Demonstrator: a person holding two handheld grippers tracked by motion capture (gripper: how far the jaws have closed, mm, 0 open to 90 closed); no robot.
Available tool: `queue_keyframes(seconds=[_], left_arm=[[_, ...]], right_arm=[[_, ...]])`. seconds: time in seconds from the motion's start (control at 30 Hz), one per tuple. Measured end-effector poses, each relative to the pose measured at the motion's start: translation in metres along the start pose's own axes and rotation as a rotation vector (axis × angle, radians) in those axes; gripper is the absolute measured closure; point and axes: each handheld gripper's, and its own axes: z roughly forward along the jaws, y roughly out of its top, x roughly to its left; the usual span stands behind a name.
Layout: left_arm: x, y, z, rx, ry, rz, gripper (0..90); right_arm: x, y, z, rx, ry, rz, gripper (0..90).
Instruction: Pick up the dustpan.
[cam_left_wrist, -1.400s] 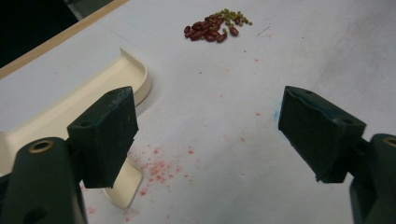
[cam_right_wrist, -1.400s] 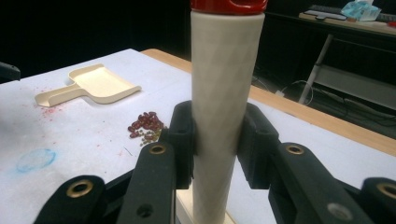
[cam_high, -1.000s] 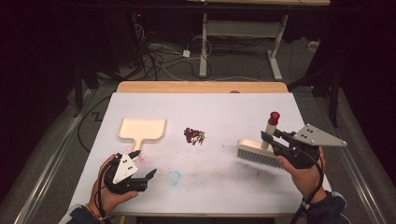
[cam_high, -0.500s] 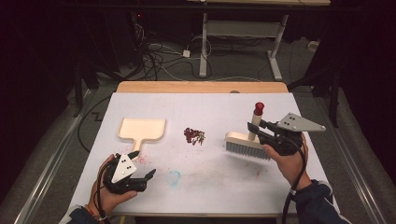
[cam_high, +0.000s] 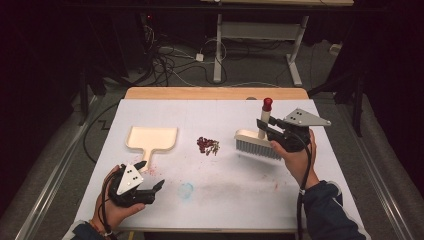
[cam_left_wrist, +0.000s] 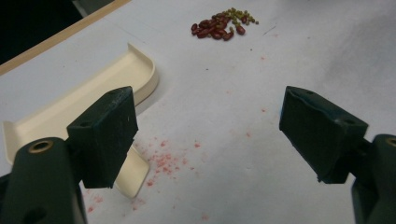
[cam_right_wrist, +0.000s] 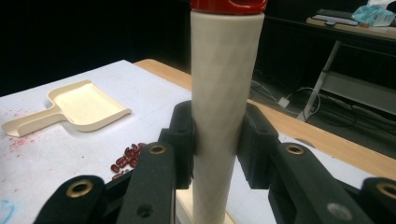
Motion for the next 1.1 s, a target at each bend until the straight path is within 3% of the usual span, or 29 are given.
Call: queue_keyframes(seconds=[0.17, 0.43, 0.5, 0.53, 0.57, 0.8, 0.93, 1.0, 1.1], left_arm=[[0.004, -0.002, 0.0, 0.005, 0.016, -0.027, 19.1], [0.006, -0.003, 0.004, 0.036, 0.032, -0.031, 19.1], [0.011, -0.004, 0.005, 0.047, 0.047, -0.061, 19.1], [0.018, -0.005, 0.008, 0.072, 0.074, -0.107, 19.1], [0.018, -0.005, 0.008, 0.072, 0.074, -0.107, 19.2], [0.046, -0.008, 0.035, 0.208, 0.089, -0.321, 19.7], [0.059, -0.009, 0.051, 0.265, 0.117, -0.384, 22.8], [0.065, -0.011, 0.059, 0.28, 0.109, -0.42, 25.7], [0.073, -0.012, 0.073, 0.318, 0.117, -0.446, 31.0]], right_arm=[[-0.002, 0.001, 0.001, -0.01, -0.008, 0.013, 70.0], [-0.006, 0.004, 0.002, -0.026, -0.02, 0.019, 70.0], [-0.007, 0.006, 0.003, -0.034, -0.026, 0.022, 70.0], [-0.007, 0.007, 0.002, -0.042, -0.03, 0.028, 70.0], [-0.006, 0.007, 0.002, -0.042, -0.03, 0.03, 70.0], [-0.005, 0.008, -0.001, -0.044, -0.036, 0.024, 70.0], [-0.003, 0.009, -0.004, -0.043, -0.039, 0.025, 69.9], [-0.002, 0.009, -0.005, -0.044, -0.041, 0.031, 70.0], [-0.001, 0.01, -0.008, -0.051, -0.037, 0.025, 69.9]])
